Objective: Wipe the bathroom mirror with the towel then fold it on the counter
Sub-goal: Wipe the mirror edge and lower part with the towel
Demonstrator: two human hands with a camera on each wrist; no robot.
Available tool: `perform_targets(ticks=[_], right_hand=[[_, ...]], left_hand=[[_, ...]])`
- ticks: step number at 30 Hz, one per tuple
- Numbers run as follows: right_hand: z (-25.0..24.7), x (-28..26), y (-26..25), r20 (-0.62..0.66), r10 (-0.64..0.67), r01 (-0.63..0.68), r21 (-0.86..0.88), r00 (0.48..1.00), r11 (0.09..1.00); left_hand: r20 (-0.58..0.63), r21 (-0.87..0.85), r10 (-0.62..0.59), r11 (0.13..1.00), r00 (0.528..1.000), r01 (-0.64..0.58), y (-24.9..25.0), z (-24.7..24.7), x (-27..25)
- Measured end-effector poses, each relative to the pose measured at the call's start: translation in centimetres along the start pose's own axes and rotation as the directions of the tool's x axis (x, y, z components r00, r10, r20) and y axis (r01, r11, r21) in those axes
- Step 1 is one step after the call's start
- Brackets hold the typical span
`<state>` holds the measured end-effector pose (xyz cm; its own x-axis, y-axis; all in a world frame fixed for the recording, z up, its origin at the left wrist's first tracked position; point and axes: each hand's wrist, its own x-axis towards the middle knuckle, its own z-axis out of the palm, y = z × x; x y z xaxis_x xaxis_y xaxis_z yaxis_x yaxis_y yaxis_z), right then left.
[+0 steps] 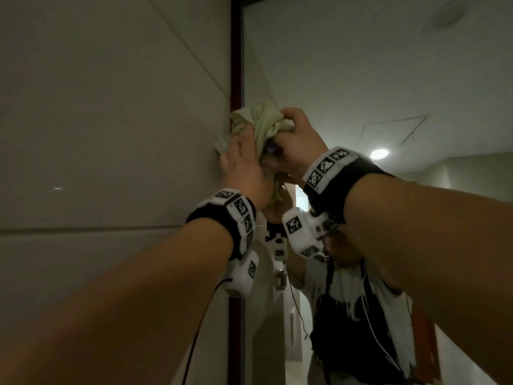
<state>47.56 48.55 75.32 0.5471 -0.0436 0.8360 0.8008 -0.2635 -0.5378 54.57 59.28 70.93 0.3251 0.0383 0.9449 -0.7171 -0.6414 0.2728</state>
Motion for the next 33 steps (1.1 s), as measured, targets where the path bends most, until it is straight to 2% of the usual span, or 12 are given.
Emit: perform_targets(ticks=[2, 3, 4, 7, 9, 11, 14, 16, 20, 25, 28, 33], right_hand=[[0.0, 2.5, -0.2, -0.020, -0.068, 0.065, -0.130, 0.997, 0.989], [-0.3, 3.7, -0.3, -0.030, -0.110, 0.097, -0.279, 0.994, 0.955], [-0.8, 4.5, -0.5, -0.040, -0.142, 0.107, -0.465, 0.989, 0.879], [-2.8, 6.0, -0.8, -0.056, -0.192, 0.047, -0.868, 0.980, 0.495], [-2.8, 5.8, -0.6, 0.036, -0.319, 0.135, -0.946, 0.947, 0.294], [-1.9, 5.2, 0.3, 0.224, -0.412, 0.288, -0.952, 0.883, 0.100], [-0.9, 5.4, 2.0, 0.413, -0.308, 0.396, -0.911, 0.857, -0.117], [-0.5, 6.2, 2.2, 0.431, -0.290, 0.401, -0.902, 0.854, -0.160], [-0.1, 7.0, 0.7, 0.337, -0.230, 0.334, -0.941, 0.913, -0.052], [0.4, 7.0, 0.3, 0.331, -0.182, 0.287, -0.930, 0.926, -0.231], [0.8, 7.5, 0.9, 0.221, -0.174, 0.189, -0.965, 0.960, -0.179], [1.5, 8.6, 0.1, 0.164, -0.098, 0.142, -0.968, 0.982, -0.207]], left_hand=[[-0.047, 0.168, 0.085, 0.983, 0.995, -0.076, -0.2, -0.2, 3.2], [-0.032, 0.250, 0.133, 0.961, 0.991, -0.121, -0.4, -0.1, 4.9], [0.012, 0.311, 0.160, 0.938, 0.987, -0.156, -0.4, 0.0, 6.2], [0.129, 0.404, 0.154, 0.894, 0.980, -0.194, 0.0, 0.9, 9.0], [0.133, 0.416, 0.179, 0.882, 0.975, -0.219, -0.2, 1.0, 9.5], [0.133, 0.441, 0.219, 0.860, 0.967, -0.255, -0.7, 0.9, 9.5], [0.153, 0.493, 0.287, 0.807, 0.946, -0.325, -0.9, 0.5, 9.1], [0.145, 0.488, 0.288, 0.811, 0.946, -0.322, -0.7, 0.1, 9.1], [0.149, 0.410, 0.225, 0.872, 0.963, -0.268, -0.3, -0.8, 8.7], [0.150, 0.454, 0.168, 0.864, 0.974, -0.219, 0.1, -1.4, 8.6], [0.187, 0.430, 0.172, 0.871, 0.967, -0.238, -0.2, -1.3, 8.6], [0.217, 0.406, 0.175, 0.878, 0.960, -0.252, -0.4, -1.0, 8.7]])
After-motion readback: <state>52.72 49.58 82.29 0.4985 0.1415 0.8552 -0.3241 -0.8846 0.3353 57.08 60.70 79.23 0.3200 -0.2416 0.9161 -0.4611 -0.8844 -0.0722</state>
